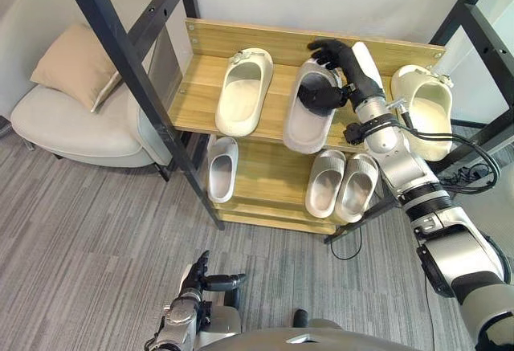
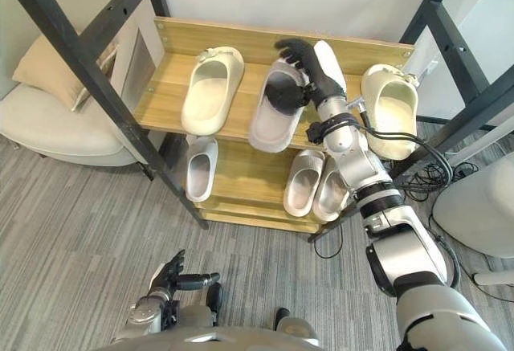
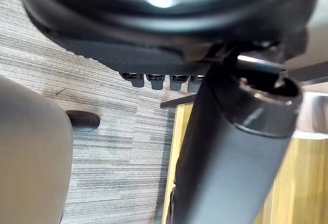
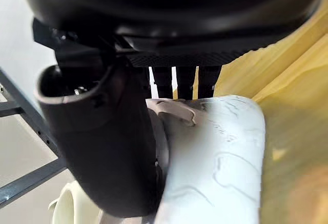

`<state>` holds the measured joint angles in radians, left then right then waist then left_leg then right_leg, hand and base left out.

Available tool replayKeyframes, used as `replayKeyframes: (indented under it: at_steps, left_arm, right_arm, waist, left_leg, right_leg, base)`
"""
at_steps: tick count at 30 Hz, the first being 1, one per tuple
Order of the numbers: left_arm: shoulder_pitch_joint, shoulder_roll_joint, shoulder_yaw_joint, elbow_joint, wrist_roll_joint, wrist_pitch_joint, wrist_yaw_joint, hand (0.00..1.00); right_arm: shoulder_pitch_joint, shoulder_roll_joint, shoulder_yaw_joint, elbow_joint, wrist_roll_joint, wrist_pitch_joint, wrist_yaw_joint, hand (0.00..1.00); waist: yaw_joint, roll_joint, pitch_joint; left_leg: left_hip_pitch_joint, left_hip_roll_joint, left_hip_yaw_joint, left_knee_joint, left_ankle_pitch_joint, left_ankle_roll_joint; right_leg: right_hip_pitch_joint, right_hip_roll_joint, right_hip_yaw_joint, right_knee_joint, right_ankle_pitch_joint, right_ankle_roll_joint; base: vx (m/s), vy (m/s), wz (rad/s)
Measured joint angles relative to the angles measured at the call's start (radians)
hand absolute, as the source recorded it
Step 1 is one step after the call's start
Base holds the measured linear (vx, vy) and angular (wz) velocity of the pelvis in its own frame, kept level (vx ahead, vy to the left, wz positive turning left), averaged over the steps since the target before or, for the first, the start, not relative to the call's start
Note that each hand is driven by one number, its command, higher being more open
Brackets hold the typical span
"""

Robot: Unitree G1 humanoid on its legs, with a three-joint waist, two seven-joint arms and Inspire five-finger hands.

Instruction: Organize the slippers on the shoe rack

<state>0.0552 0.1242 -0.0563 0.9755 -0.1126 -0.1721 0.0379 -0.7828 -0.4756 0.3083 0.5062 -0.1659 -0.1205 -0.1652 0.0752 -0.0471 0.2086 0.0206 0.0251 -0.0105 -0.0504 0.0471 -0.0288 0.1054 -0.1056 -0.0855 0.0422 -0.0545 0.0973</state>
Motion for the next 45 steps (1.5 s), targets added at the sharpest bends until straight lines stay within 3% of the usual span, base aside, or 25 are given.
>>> replayKeyframes:
  at_steps: [11, 18, 22, 27, 34, 38, 41, 45]
  left_arm:
    - [0.0, 0.0, 0.003, -0.008, 0.001, 0.005, 0.0, 1.0]
    - [0.007, 0.0, 0.008, -0.007, 0.005, 0.009, 0.0, 1.0]
    - [0.01, -0.001, 0.012, -0.005, 0.019, 0.012, 0.0, 1.0]
    - [0.015, -0.015, 0.012, 0.016, 0.027, 0.026, -0.001, 1.0]
    - [0.019, -0.021, 0.011, 0.033, 0.039, 0.029, -0.002, 1.0]
    - [0.019, -0.026, 0.001, 0.051, 0.042, 0.029, -0.003, 1.0]
    - [0.019, -0.027, -0.006, 0.061, 0.042, 0.029, -0.003, 1.0]
    - [0.02, -0.023, -0.016, 0.061, 0.041, 0.028, -0.003, 1.0]
  right_arm:
    - [0.038, -0.001, -0.004, -0.059, 0.007, -0.002, 0.011, 0.0]
    - [0.201, -0.002, -0.048, -0.297, 0.01, -0.005, 0.015, 0.0]
    - [0.282, -0.003, -0.158, -0.488, 0.01, -0.021, 0.011, 0.0]
    - [0.388, -0.001, -0.26, -0.743, 0.01, -0.104, -0.01, 0.0]
    - [0.572, 0.085, -0.319, -0.932, 0.056, -0.183, -0.029, 0.0]
    - [0.713, 0.166, -0.3, -0.973, 0.179, -0.2, 0.01, 0.0]
    - [0.817, 0.209, -0.214, -0.972, 0.294, -0.199, 0.074, 0.0]
    - [0.903, 0.216, -0.085, -0.955, 0.329, -0.194, 0.153, 0.0]
  waist:
    - [-0.004, -0.004, 0.004]
    - [-0.027, -0.003, 0.005]
    - [-0.035, 0.008, 0.0]
    - [-0.062, 0.039, -0.018]
    - [-0.083, 0.052, -0.035]
    - [-0.084, 0.062, -0.055]
    - [-0.086, 0.067, -0.059]
    - [-0.085, 0.063, -0.063]
  left_leg:
    - [-0.004, -0.001, -0.007, 0.0, 0.002, 0.003]
    - [0.003, 0.0, -0.005, 0.003, 0.001, 0.002]
    - [0.018, 0.003, -0.002, 0.001, -0.001, -0.001]
    - [0.042, 0.003, -0.001, 0.001, -0.001, -0.001]
    - [0.057, 0.003, 0.004, -0.002, 0.004, -0.008]
    - [0.072, 0.01, 0.002, -0.032, 0.027, -0.016]
    - [0.079, 0.016, 0.001, -0.036, 0.031, -0.02]
    - [0.07, 0.018, -0.004, -0.036, 0.031, -0.024]
  right_leg:
    - [0.002, -0.001, -0.017, -0.003, 0.0, 0.0]
    - [0.006, -0.002, -0.015, 0.001, 0.0, 0.0]
    - [0.019, 0.0, -0.016, 0.0, 0.0, 0.0]
    - [0.043, 0.0, -0.017, -0.002, 0.0, -0.001]
    - [0.055, 0.0, -0.017, -0.003, -0.016, -0.023]
    - [0.056, 0.006, -0.019, 0.0, -0.028, -0.025]
    - [0.056, 0.011, -0.019, 0.008, -0.035, -0.027]
    - [0.046, 0.014, -0.023, 0.014, -0.042, -0.028]
  base:
    - [0.0, 0.001, 0.02]
    - [0.0, 0.0, -0.01]
    - [-0.01, -0.001, -0.01]
    - [0.0, 0.0, 0.0]
    - [-0.04, -0.018, -0.04]
    - [-0.05, -0.036, 0.0]
    - [-0.01, -0.011, 0.0]
    - [-0.01, -0.019, 0.05]
